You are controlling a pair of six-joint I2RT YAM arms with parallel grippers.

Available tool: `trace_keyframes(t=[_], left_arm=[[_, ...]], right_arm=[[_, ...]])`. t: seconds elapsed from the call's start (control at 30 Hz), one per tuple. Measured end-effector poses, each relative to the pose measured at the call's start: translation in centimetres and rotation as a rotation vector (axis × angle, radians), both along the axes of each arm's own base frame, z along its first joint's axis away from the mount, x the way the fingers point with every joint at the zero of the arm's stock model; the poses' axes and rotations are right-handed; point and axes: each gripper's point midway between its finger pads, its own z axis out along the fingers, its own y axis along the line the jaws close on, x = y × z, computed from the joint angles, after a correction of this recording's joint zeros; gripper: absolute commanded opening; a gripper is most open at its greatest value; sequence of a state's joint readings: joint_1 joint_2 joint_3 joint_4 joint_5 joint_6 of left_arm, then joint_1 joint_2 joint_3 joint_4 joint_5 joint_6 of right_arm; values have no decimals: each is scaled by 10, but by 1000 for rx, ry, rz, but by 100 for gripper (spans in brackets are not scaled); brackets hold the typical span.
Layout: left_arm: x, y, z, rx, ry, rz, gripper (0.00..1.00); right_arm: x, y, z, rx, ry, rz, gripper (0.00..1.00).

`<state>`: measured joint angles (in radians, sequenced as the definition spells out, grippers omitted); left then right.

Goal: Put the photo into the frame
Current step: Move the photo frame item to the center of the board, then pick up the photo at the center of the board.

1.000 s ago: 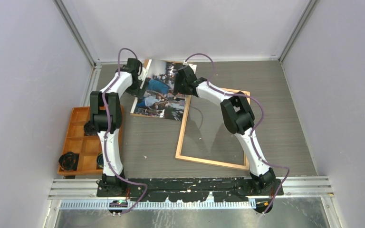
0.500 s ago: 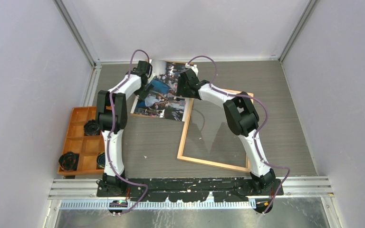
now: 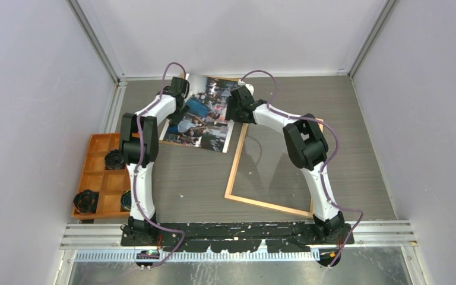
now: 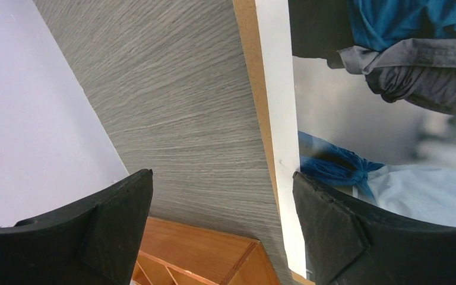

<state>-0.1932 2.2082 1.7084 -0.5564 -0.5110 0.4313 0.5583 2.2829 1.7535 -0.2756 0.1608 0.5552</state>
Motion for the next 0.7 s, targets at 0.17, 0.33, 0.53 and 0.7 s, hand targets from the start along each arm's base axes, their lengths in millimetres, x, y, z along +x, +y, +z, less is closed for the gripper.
trace_keyframes(t=[0.17,0.33,0.53,0.7], left_arm=[[-4,2,2,-66,1,5,95],[-15,4,3,-164,58,32,95],[32,4,39,-212,-70,78,94],[61,6,25,-196,-106,117,93]], right_arm=[[1,2,0,33,18,-16,65],[19,2,2,63,9,-49,66],[45,-2,4,91,-9,-94,66],[53,-3,4,112,-11,-118,64]])
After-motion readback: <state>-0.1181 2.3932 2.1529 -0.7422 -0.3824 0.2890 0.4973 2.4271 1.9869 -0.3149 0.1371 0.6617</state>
